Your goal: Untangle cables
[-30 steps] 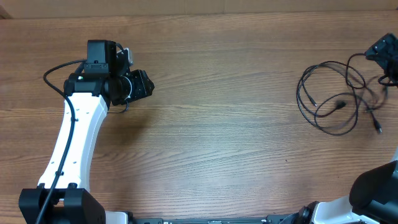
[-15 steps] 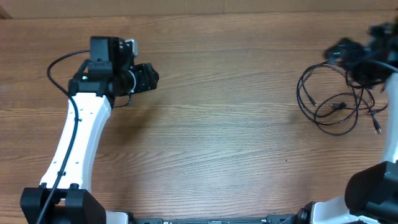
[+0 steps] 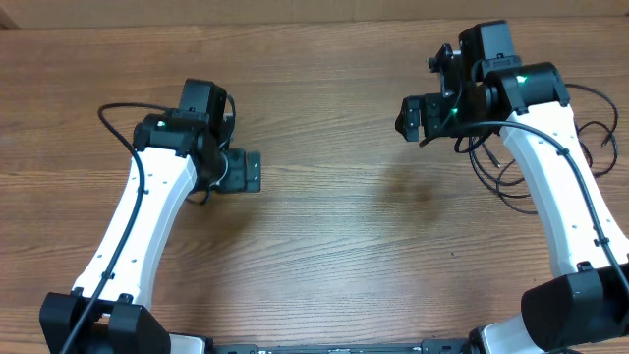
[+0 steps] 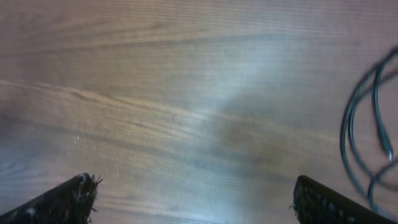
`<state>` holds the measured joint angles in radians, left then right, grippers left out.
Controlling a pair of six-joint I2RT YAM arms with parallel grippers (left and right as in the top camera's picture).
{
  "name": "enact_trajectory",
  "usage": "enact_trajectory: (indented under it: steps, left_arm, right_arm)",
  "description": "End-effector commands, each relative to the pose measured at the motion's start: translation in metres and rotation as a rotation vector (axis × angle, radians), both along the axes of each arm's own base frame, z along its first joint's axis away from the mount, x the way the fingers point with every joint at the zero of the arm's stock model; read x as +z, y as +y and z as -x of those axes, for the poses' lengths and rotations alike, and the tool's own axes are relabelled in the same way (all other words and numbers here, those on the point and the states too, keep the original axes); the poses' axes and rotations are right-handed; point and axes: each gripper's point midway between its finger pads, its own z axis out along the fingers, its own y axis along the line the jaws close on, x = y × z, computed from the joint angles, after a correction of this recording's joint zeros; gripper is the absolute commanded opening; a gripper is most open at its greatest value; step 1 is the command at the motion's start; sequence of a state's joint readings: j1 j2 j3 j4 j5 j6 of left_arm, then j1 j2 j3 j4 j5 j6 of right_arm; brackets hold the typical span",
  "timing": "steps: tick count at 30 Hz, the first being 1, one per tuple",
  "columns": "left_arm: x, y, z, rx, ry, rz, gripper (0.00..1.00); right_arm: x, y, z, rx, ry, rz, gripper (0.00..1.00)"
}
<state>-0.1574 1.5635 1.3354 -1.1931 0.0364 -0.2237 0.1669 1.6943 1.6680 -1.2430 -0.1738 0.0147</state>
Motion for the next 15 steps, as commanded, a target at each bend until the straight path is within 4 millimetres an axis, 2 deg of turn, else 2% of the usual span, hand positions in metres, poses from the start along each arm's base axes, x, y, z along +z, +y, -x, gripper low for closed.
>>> enact_trajectory:
  steps: [1,4,8,12,15]
  left_arm:
    - [0.006,0.016,0.017,0.118,0.052,-0.039,1.0]
    - [0.005,0.019,0.035,0.12,0.122,-0.055,1.0]
    - [0.008,0.02,0.05,0.119,0.167,-0.062,1.0]
    - [0.015,0.02,0.049,0.113,0.086,-0.046,0.99]
    - [0.025,0.021,0.053,0.114,-0.043,-0.021,0.99]
  right_arm:
    - [-0.003,-0.01,0.006,-0.103,0.051,0.019,1.0]
    - [-0.01,-0.013,0.022,-0.127,0.12,0.026,1.0]
    - [-0.013,-0.015,0.036,-0.128,0.129,0.028,1.0]
    - [-0.007,-0.017,0.047,-0.138,0.038,0.004,1.0]
    - [0.002,-0.023,0.058,-0.167,-0.09,-0.013,1.0]
